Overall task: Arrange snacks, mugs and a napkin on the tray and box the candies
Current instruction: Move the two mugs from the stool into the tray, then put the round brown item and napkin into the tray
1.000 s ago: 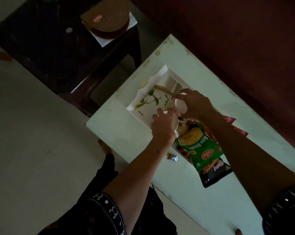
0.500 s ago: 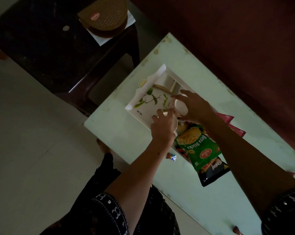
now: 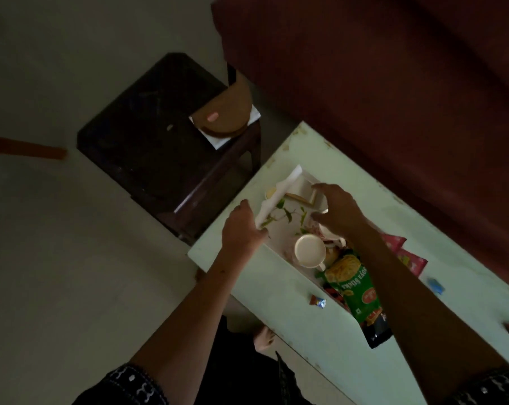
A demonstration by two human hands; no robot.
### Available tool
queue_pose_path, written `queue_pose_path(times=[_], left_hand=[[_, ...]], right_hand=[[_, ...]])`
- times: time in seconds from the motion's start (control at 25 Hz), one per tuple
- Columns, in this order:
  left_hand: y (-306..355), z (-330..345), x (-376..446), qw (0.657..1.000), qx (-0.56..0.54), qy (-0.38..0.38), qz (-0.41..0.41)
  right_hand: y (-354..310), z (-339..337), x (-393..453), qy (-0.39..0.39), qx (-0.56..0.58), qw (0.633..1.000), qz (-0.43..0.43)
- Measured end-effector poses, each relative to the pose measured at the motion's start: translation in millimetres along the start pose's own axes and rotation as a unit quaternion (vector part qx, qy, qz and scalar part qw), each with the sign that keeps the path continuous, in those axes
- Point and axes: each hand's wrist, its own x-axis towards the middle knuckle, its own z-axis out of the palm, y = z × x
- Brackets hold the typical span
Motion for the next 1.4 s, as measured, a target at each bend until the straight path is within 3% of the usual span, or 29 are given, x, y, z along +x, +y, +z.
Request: queue_pose_path(times=[0.12, 0.24, 0.44, 0.6, 0.76, 0.84, 0.96, 1.12, 1.4], left_hand=[[-12, -54, 25, 0.999, -0.017, 0.029, 0.003], [-14, -93, 56, 0.997, -0.036, 0.064, 0.020], [-12, -127, 107, 0.994, -0.052, 0.084, 0.052], [-14, -133, 132, 0.990, -0.054, 0.090, 0.090], [-17, -134, 150, 0.988, -0.070, 0.096, 0.101], [-19, -135, 156, 0.987, -0.071, 0.103, 0.103], [-19, -135, 162, 0.985, -0.043, 0.107, 0.129], [-10, -136, 172, 0.983, 0.013, 0.099, 0.156], [16, -139, 172, 0.963, 0.163, 0.122, 0.175]], right_hand=[[-51, -1, 18, 0.041, 0.096, 0.994, 0.032], [-101, 1, 48, 0.070, 0.257, 0.960, 0.091], [-164, 17, 109, 0.059, 0.473, 0.859, 0.188], [-186, 28, 149, 0.078, 0.537, 0.799, 0.260], [-193, 26, 176, 0.067, 0.628, 0.702, 0.330], [-194, 28, 181, 0.058, 0.643, 0.679, 0.349], [-199, 28, 182, 0.059, 0.651, 0.667, 0.358], [-210, 15, 181, 0.089, 0.676, 0.666, 0.303], [-226, -10, 161, 0.199, 0.479, 0.821, 0.239]])
